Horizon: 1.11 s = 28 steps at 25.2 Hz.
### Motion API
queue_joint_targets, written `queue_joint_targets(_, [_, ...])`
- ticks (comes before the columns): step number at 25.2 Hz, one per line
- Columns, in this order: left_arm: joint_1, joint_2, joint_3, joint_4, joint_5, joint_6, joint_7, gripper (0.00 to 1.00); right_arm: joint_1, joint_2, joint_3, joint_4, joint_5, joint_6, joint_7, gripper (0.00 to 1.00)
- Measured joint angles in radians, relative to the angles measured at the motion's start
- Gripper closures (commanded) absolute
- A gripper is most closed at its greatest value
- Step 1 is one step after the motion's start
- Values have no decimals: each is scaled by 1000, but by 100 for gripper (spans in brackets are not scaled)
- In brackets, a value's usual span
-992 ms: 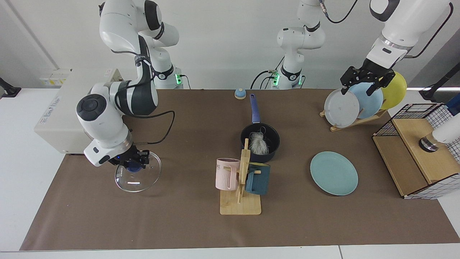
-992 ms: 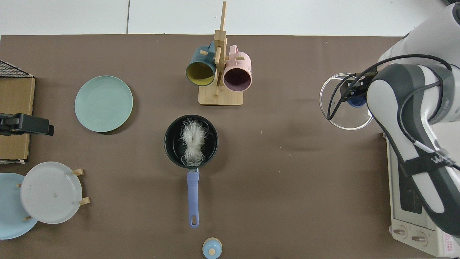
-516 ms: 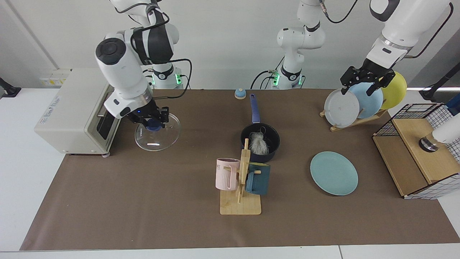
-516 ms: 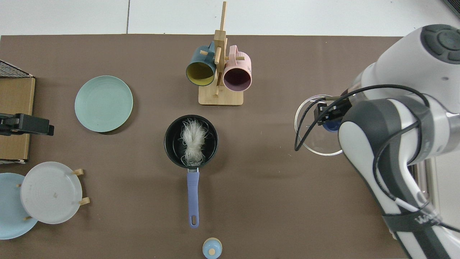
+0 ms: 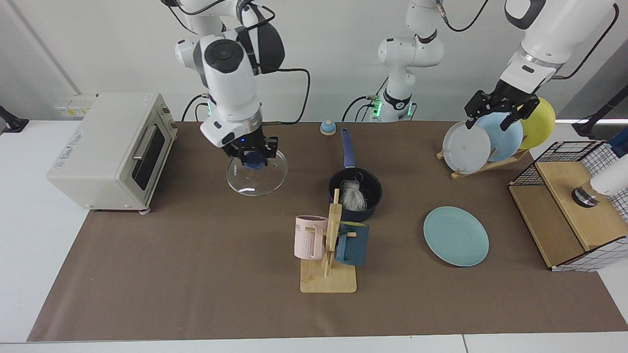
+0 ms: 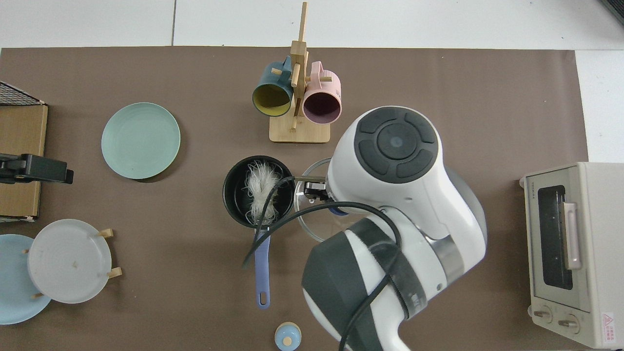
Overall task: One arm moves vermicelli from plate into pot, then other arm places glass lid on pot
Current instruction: 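Lift the glass lid and carry it toward the saucepan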
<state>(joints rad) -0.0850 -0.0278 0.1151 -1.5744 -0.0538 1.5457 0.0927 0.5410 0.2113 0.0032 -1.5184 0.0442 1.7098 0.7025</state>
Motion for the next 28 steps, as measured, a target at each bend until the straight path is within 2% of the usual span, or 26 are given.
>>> queue_joint_targets(4, [0,0,0,0,0,0,0,0,61,69,-4,84,-1,-29,85,100])
queue_joint_targets(10, [0,0,0,0,0,0,0,0,143,313,-14,357,-19,-72,177,100])
queue_joint_targets(14, [0,0,-1,-1,0,0,0,0,156,427,-15,476,-25,-57,180,100])
queue_joint_targets(19, [0,0,-1,-1,0,0,0,0,160,491,-16,532,-25,-6,180,100])
queue_joint_targets(28, [0,0,-1,-1,0,0,0,0,184,535,-16,548,-26,19,180,100])
